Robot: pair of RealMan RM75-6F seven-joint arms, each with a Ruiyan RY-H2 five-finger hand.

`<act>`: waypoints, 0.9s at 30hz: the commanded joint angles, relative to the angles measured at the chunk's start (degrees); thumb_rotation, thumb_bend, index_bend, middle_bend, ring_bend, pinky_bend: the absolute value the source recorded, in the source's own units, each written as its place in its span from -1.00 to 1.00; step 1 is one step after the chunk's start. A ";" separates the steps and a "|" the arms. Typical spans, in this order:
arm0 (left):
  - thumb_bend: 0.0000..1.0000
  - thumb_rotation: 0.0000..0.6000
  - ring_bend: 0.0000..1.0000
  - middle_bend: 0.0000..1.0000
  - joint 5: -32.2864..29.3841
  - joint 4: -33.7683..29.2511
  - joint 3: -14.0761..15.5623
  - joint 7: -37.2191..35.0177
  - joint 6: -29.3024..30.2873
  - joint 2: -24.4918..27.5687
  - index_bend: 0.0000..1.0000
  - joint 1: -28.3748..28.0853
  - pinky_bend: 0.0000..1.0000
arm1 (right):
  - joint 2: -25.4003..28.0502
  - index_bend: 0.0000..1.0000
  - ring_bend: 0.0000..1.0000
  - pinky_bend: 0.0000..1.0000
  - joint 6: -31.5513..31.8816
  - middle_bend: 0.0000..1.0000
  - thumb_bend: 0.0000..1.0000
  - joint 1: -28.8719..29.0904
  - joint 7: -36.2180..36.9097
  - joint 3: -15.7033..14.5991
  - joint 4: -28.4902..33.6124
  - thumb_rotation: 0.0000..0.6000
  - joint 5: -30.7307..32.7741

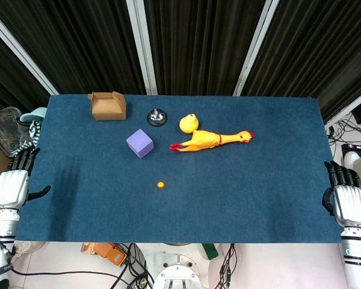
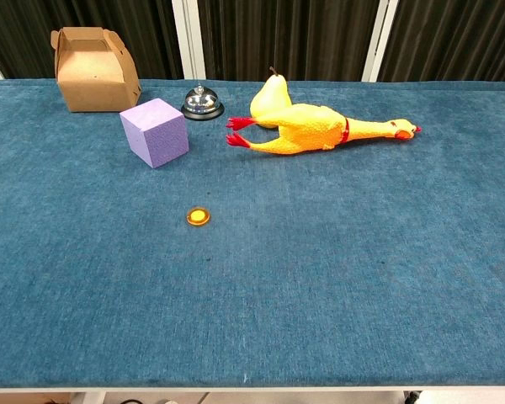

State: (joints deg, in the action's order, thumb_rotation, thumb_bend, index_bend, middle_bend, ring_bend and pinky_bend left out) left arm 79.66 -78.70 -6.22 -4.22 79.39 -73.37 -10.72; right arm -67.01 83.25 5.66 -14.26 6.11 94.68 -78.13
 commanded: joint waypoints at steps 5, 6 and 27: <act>-0.74 1.00 -1.00 -1.00 0.00 -0.18 -0.01 0.20 0.15 0.17 -1.00 0.08 -0.69 | 0.04 -0.71 -0.66 -0.68 0.05 -0.71 0.84 -0.04 0.03 0.00 0.02 1.00 0.00; -0.74 1.00 -1.00 -1.00 0.03 -0.22 -0.01 0.21 0.18 0.22 -1.00 0.08 -0.69 | 0.05 -0.71 -0.66 -0.68 0.07 -0.71 0.84 -0.05 0.00 -0.02 0.01 1.00 -0.04; -0.73 1.00 -1.00 -1.00 14.38 -13.35 9.23 1.13 -5.40 1.50 -0.95 -2.37 -0.69 | -0.05 -0.71 -0.66 -0.68 -0.15 -0.71 0.85 0.05 -0.28 -0.02 0.28 1.00 0.15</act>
State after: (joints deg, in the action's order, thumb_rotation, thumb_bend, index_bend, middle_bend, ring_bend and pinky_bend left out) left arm 91.00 -89.44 0.59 -5.85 76.02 -71.18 -11.86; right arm -67.03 83.07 5.69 -14.46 6.15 94.96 -77.89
